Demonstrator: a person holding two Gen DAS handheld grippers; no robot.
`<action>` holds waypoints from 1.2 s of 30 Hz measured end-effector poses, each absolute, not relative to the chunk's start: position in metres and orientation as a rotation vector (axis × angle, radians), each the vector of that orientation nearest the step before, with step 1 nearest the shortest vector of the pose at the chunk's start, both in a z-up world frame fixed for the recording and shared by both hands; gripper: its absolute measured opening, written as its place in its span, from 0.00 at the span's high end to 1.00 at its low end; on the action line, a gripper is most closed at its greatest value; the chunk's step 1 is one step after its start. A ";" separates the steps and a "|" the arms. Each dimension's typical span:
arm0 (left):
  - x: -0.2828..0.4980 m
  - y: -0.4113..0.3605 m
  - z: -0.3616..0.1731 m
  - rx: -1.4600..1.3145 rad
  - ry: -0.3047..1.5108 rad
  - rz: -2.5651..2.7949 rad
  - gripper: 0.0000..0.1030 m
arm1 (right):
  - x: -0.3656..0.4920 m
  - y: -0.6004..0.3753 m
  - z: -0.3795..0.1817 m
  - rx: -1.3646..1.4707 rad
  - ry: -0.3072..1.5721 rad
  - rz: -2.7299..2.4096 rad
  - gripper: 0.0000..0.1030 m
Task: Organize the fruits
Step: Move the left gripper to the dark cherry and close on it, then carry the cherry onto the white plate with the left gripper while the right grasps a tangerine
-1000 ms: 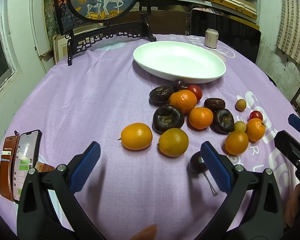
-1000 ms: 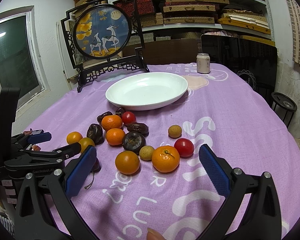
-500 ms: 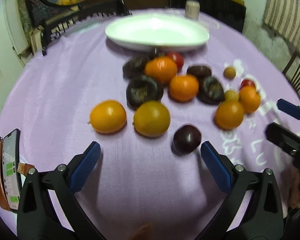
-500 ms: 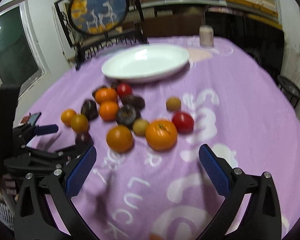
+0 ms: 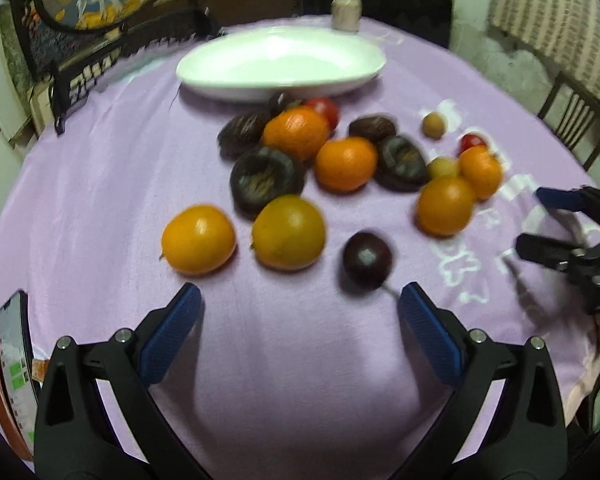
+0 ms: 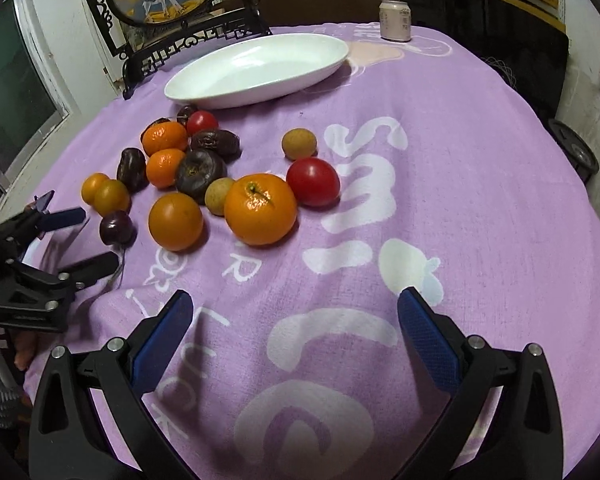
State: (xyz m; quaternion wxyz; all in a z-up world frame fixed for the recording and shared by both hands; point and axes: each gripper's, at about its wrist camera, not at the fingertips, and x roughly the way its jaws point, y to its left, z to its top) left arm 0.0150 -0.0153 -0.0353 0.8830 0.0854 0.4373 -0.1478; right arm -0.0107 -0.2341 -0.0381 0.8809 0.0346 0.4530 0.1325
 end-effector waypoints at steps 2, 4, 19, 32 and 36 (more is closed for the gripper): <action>0.010 -0.020 -0.030 0.174 0.883 -0.349 0.02 | -0.008 -0.242 -0.037 0.127 0.930 0.292 0.01; 0.008 -0.026 -0.031 0.188 0.887 -0.387 0.07 | -0.009 -0.252 -0.036 0.204 0.910 0.318 0.01; 0.018 -0.047 -0.036 0.193 0.921 -0.467 0.60 | -0.013 -0.251 -0.027 0.204 0.862 0.337 0.33; 0.014 -0.032 -0.024 0.098 0.874 -0.500 0.72 | 0.019 -0.228 -0.029 0.155 0.903 0.356 0.50; 0.016 -0.027 -0.015 0.054 0.854 -0.505 0.72 | 0.029 -0.222 -0.033 0.168 0.918 0.372 0.56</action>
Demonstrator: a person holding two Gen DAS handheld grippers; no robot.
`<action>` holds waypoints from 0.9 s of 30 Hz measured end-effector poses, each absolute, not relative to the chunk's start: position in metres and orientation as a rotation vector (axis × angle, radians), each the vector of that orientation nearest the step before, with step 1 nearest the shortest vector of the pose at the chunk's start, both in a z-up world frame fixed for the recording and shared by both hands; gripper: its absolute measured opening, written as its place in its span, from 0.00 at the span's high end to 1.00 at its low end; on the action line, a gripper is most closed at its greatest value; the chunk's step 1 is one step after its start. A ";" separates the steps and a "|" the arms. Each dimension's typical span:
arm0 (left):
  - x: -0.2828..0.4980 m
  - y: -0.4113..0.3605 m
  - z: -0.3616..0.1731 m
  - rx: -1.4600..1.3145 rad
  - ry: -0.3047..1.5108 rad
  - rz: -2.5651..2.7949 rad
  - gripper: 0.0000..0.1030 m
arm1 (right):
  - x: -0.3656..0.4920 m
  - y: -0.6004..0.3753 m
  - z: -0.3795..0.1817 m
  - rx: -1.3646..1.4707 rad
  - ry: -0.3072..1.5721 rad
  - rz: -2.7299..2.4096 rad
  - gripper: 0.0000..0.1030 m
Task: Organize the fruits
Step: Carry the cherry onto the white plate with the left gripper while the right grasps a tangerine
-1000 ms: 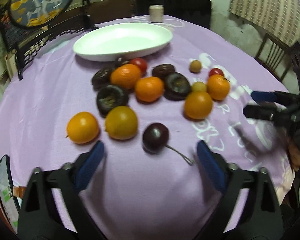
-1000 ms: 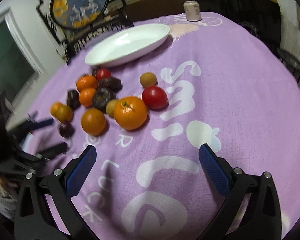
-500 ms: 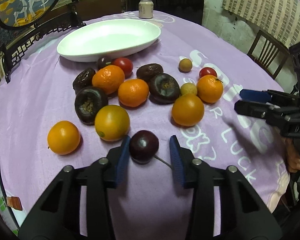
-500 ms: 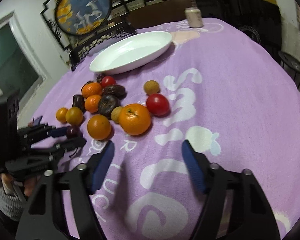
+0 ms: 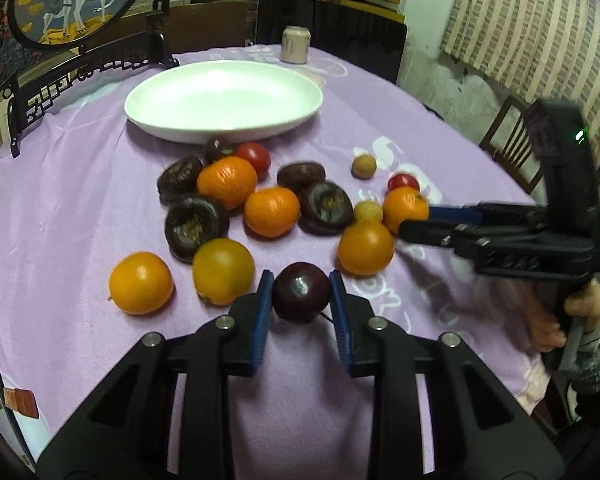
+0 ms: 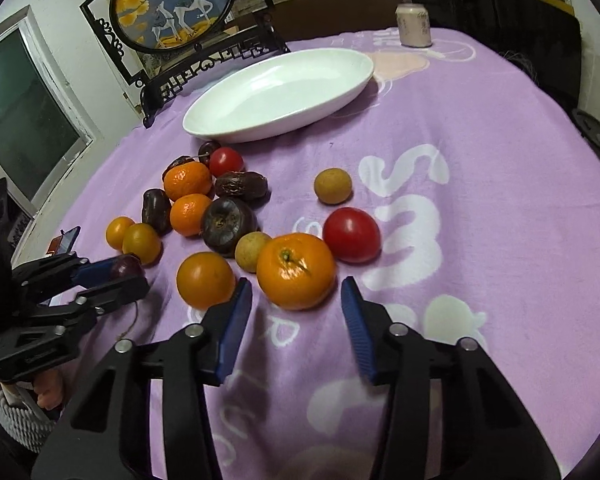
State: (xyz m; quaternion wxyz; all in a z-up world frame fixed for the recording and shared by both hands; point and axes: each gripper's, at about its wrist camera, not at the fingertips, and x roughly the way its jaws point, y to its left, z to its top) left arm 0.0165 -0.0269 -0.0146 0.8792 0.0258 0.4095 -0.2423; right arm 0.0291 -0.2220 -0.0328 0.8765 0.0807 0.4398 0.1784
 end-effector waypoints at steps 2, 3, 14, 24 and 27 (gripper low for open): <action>0.019 -0.024 -0.009 0.033 0.846 -0.508 0.72 | 0.032 -0.221 -0.032 0.168 0.919 0.375 0.58; 0.021 -0.023 -0.005 0.024 0.841 -0.510 0.72 | 0.032 -0.222 -0.032 0.169 0.920 0.375 0.60; 0.075 -0.029 0.044 0.041 0.773 -0.462 0.72 | 0.052 -0.239 0.021 0.236 0.806 0.391 0.61; 0.191 -0.028 0.026 -0.049 0.866 -0.353 0.72 | 0.197 -0.206 -0.003 0.244 0.879 0.342 0.61; 0.207 -0.027 0.014 -0.052 0.899 -0.344 0.71 | 0.213 -0.202 -0.018 0.258 0.909 0.329 0.60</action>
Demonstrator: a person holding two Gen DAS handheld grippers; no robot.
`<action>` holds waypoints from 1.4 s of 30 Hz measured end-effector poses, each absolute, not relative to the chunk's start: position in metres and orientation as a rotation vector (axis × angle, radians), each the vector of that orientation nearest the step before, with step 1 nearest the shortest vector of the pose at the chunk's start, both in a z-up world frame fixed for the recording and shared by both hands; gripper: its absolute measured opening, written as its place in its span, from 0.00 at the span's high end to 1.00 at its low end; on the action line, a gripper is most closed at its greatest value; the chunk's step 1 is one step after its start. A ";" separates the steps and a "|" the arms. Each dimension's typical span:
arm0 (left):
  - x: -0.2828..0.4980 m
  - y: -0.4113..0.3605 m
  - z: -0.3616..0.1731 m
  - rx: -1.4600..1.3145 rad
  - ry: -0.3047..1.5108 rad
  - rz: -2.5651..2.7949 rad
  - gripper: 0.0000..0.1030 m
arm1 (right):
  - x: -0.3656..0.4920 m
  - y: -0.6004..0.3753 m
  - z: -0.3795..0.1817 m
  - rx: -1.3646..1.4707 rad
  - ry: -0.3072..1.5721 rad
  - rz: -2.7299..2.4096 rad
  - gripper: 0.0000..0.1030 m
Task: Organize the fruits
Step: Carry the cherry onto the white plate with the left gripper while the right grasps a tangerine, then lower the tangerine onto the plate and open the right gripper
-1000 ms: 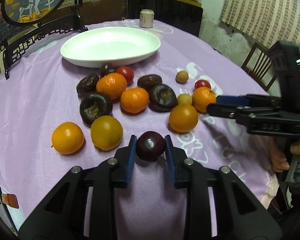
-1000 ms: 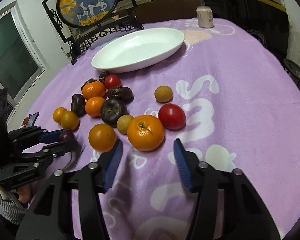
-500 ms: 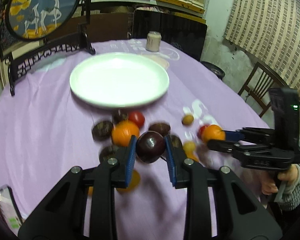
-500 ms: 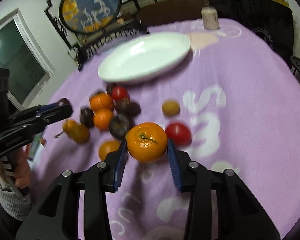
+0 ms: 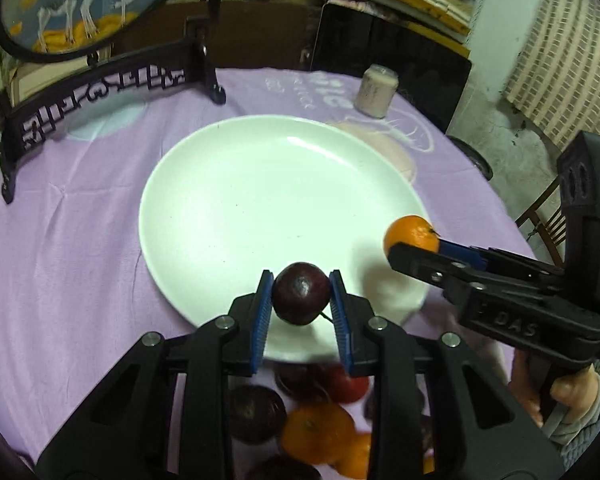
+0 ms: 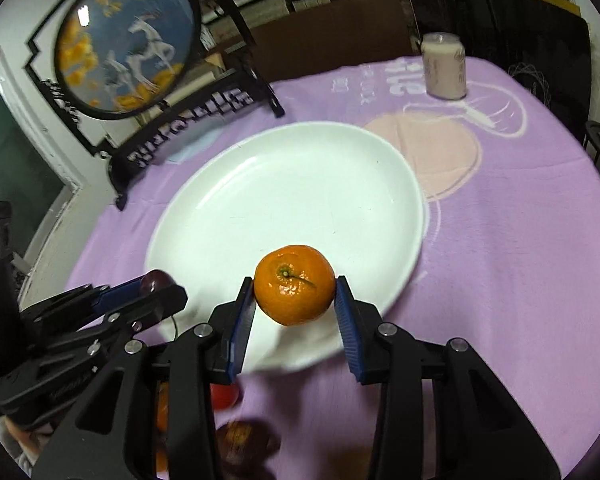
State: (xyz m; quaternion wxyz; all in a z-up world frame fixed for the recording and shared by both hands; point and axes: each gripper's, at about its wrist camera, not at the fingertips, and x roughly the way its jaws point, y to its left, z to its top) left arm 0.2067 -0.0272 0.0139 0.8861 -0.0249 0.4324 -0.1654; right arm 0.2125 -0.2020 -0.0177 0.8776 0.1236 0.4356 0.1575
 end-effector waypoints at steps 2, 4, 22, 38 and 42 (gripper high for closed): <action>0.213 -0.027 0.008 -0.050 0.907 -0.339 0.57 | 0.214 -0.203 -0.022 0.269 0.917 0.325 0.60; 0.213 -0.027 0.005 -0.050 0.905 -0.339 0.49 | 0.212 -0.208 -0.022 0.279 0.906 0.327 0.57; 0.094 0.048 0.022 -0.089 0.738 -0.200 0.28 | 0.087 -0.283 0.008 0.570 0.594 0.385 0.05; 0.041 0.044 -0.023 0.043 0.856 -0.213 0.27 | 0.049 -0.276 -0.018 0.492 0.770 0.302 0.03; 0.045 0.042 -0.026 0.067 0.857 -0.189 0.27 | 0.052 -0.264 -0.024 0.367 0.806 0.237 0.03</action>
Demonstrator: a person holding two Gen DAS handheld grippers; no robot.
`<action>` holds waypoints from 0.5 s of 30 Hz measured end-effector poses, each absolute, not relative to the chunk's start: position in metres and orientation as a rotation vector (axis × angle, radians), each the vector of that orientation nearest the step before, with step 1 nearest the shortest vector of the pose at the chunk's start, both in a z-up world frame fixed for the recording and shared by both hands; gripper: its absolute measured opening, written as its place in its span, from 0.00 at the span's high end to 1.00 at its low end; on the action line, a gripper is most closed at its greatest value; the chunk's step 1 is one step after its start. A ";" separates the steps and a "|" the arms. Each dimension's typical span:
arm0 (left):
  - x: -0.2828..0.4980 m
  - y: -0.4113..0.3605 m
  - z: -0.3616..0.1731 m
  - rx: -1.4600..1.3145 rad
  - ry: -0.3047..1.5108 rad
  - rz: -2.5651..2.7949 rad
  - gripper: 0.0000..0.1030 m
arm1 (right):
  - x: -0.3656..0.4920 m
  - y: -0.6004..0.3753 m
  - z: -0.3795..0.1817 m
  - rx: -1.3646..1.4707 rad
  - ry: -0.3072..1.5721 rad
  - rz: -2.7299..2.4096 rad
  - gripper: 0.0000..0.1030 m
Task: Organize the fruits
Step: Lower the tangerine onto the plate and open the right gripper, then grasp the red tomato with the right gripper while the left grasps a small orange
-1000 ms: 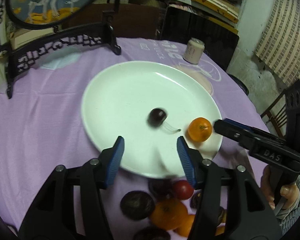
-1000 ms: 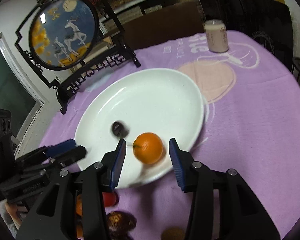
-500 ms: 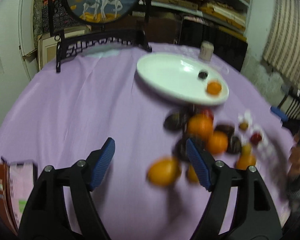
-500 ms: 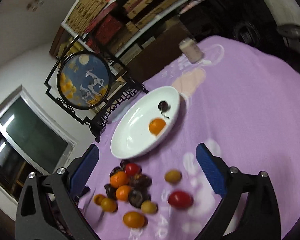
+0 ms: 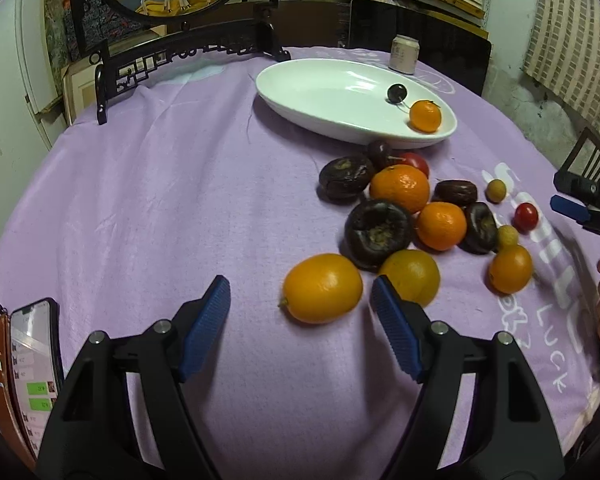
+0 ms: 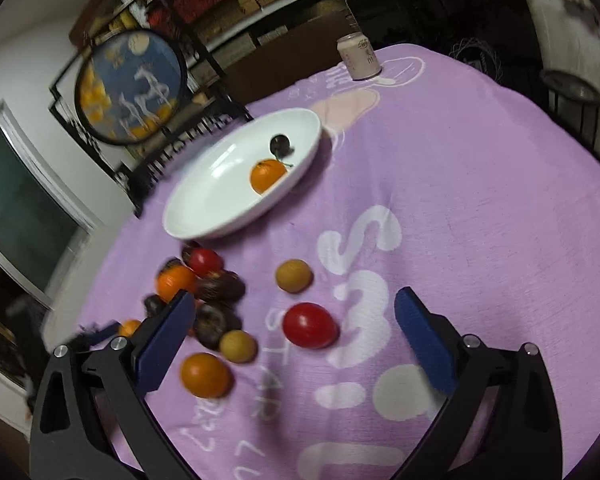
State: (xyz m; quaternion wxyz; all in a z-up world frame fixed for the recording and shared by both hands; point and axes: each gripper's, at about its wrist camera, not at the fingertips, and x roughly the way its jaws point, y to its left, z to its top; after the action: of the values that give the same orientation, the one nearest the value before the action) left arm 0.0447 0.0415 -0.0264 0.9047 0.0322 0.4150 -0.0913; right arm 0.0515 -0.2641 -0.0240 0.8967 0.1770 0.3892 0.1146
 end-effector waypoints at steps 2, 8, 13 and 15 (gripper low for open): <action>0.046 0.039 -0.028 0.083 0.863 -0.184 0.27 | 0.055 -0.261 -0.028 0.321 0.831 0.220 0.03; 0.044 0.038 -0.027 0.091 0.848 -0.173 0.27 | 0.047 -0.251 -0.028 0.195 0.800 0.164 0.11; 0.043 0.037 -0.026 0.097 0.842 -0.174 0.27 | 0.051 -0.238 -0.032 0.097 0.822 0.139 0.46; 0.042 0.035 -0.026 0.104 0.836 -0.179 0.28 | 0.052 -0.241 -0.034 0.118 0.831 0.156 0.53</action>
State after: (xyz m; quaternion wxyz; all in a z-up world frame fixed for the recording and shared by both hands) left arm 0.0417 0.0348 -0.0259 0.9086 0.0505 0.4053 -0.0869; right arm 0.0520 -0.2411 -0.0336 0.9103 0.0574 0.4030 0.0755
